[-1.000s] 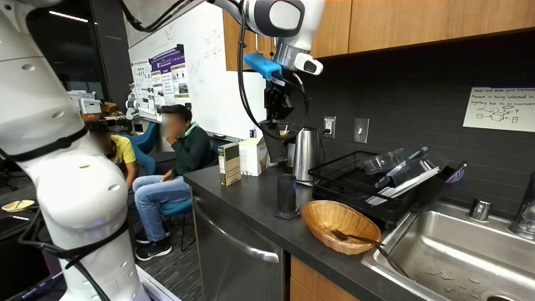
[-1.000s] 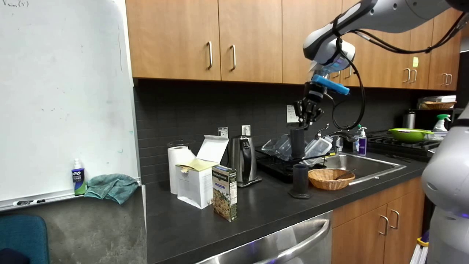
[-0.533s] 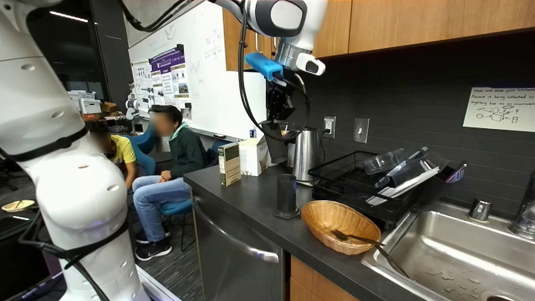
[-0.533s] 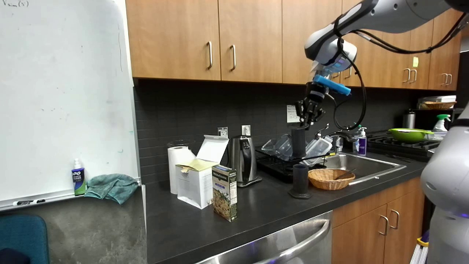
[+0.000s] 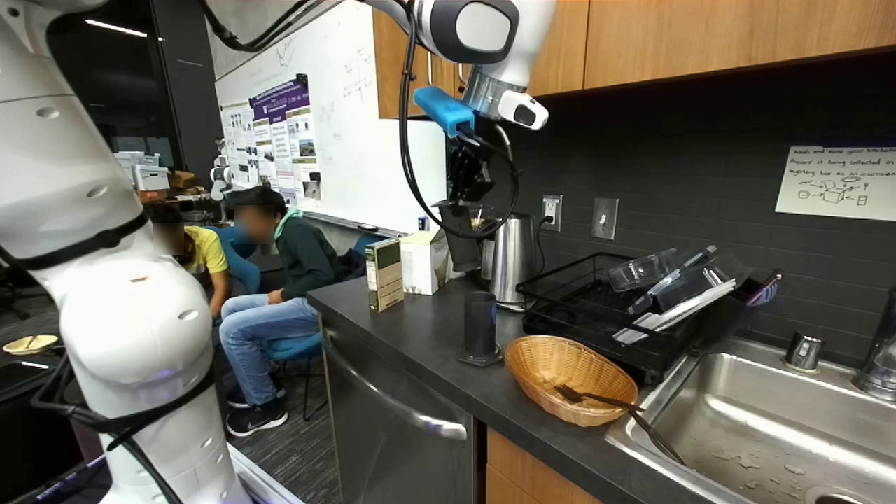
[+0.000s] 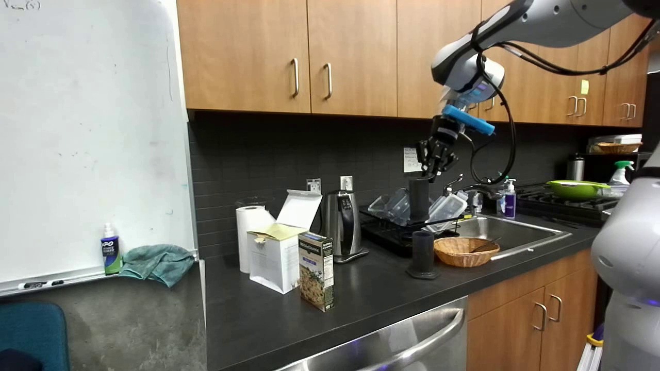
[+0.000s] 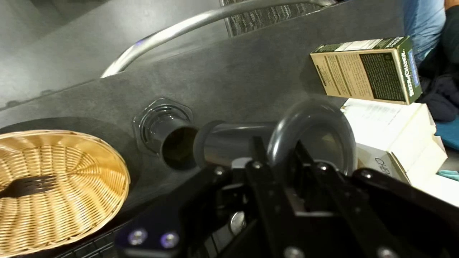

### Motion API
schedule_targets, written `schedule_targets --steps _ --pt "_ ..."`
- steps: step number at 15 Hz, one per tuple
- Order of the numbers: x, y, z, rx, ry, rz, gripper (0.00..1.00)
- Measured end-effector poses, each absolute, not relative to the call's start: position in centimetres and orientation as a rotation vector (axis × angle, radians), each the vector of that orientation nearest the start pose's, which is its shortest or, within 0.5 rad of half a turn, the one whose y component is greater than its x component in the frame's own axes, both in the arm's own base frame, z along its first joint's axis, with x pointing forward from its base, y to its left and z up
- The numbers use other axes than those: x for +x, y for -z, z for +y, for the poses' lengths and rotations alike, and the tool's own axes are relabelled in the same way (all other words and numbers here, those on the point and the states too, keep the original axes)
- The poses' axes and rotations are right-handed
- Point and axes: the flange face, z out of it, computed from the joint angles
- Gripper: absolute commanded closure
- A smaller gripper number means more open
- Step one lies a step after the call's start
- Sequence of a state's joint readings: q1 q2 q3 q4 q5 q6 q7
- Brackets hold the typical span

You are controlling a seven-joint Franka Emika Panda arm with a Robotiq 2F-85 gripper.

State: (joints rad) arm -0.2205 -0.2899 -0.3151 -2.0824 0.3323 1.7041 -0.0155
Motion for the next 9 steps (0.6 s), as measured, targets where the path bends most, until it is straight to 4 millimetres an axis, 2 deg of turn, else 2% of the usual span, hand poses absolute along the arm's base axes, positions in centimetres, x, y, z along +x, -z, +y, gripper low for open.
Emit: schedule_targets --steps 9 --pt "39.6 -53.9 -23.8 -2.569 -0.003 0.808 0.95"
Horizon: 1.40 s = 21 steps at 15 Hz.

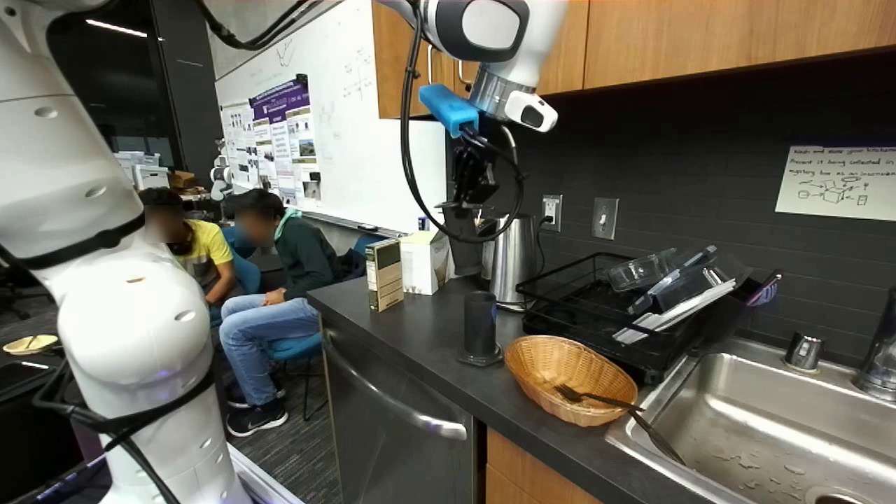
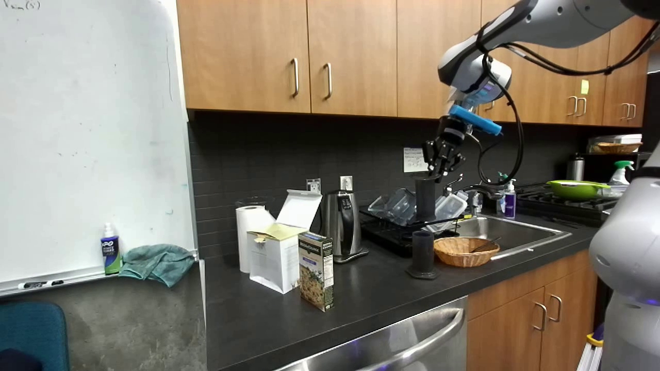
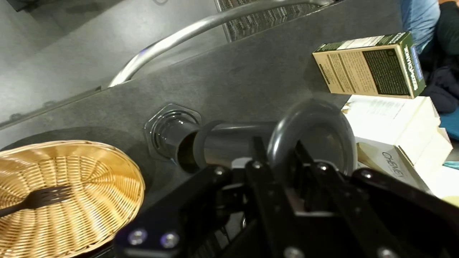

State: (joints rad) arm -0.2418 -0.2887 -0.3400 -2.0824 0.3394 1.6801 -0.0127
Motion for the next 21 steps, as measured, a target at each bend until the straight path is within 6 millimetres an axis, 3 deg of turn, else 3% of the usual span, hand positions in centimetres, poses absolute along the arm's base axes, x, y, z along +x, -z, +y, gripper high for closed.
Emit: schedule_targets --steps 12,21 --pt "40.2 -52.1 -24.4 -2.541 -0.049 0.836 0.95" --pt "40.0 -51.8 -25.1 -2.534 -0.051 0.859 0.95"
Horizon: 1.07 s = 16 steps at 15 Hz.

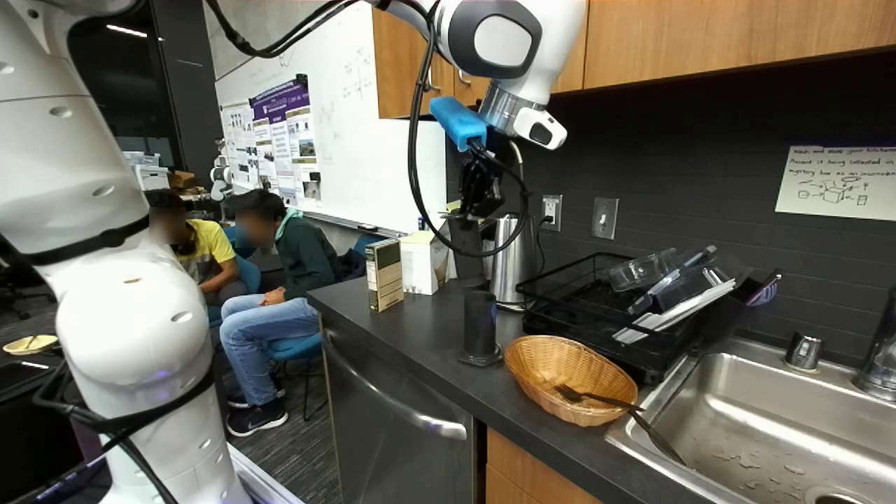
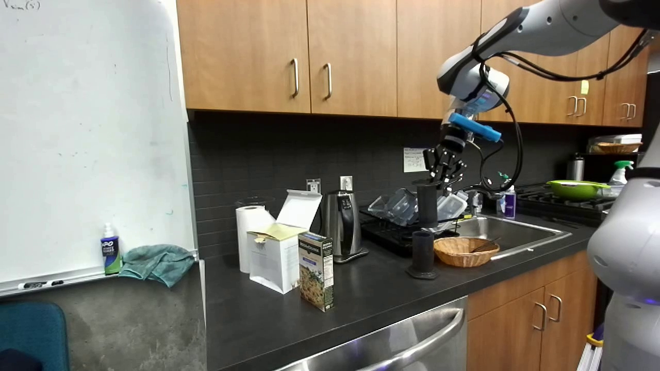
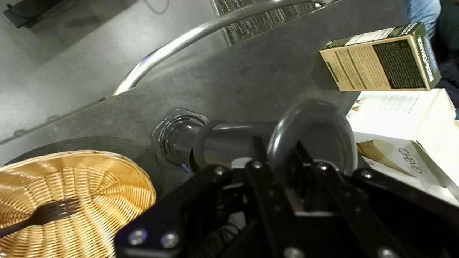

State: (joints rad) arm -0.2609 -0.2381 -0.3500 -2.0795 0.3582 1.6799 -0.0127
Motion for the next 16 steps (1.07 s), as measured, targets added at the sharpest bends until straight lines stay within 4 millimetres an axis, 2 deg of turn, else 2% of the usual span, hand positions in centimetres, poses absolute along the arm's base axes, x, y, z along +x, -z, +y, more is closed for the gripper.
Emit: schedule_targets --steps 16 --pt "41.8 -51.3 -26.0 -2.534 -0.062 0.875 0.95"
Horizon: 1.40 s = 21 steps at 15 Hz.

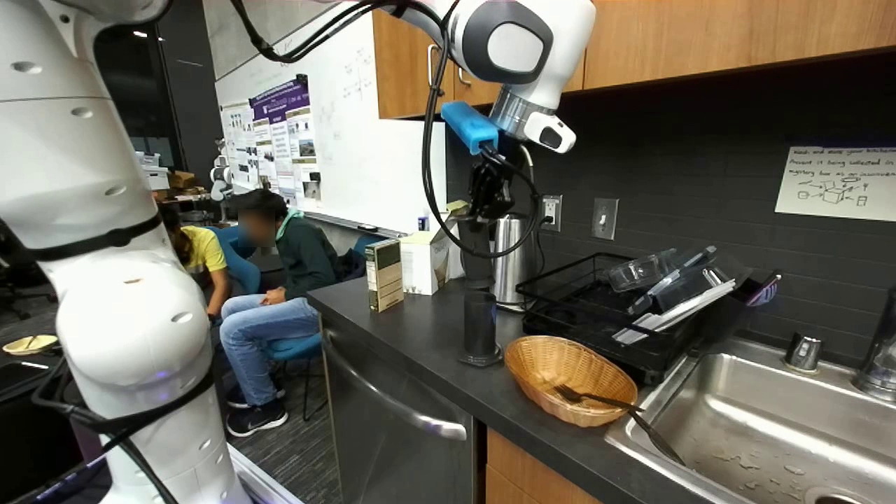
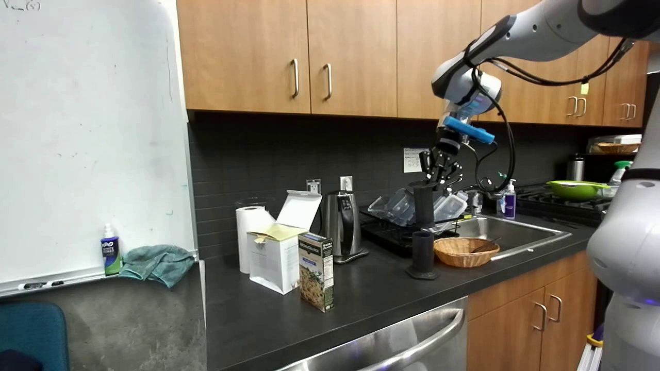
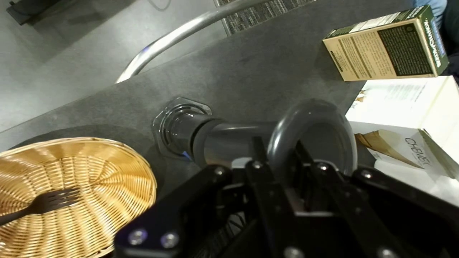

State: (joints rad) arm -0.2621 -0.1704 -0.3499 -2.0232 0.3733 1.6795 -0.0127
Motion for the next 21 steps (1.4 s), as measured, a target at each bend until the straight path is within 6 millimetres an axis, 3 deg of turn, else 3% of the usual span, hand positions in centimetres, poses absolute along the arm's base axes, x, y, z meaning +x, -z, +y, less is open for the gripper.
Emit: schedule_targets --steps 21 --pt "42.8 -49.3 -26.5 -2.502 -0.129 0.894 0.95"
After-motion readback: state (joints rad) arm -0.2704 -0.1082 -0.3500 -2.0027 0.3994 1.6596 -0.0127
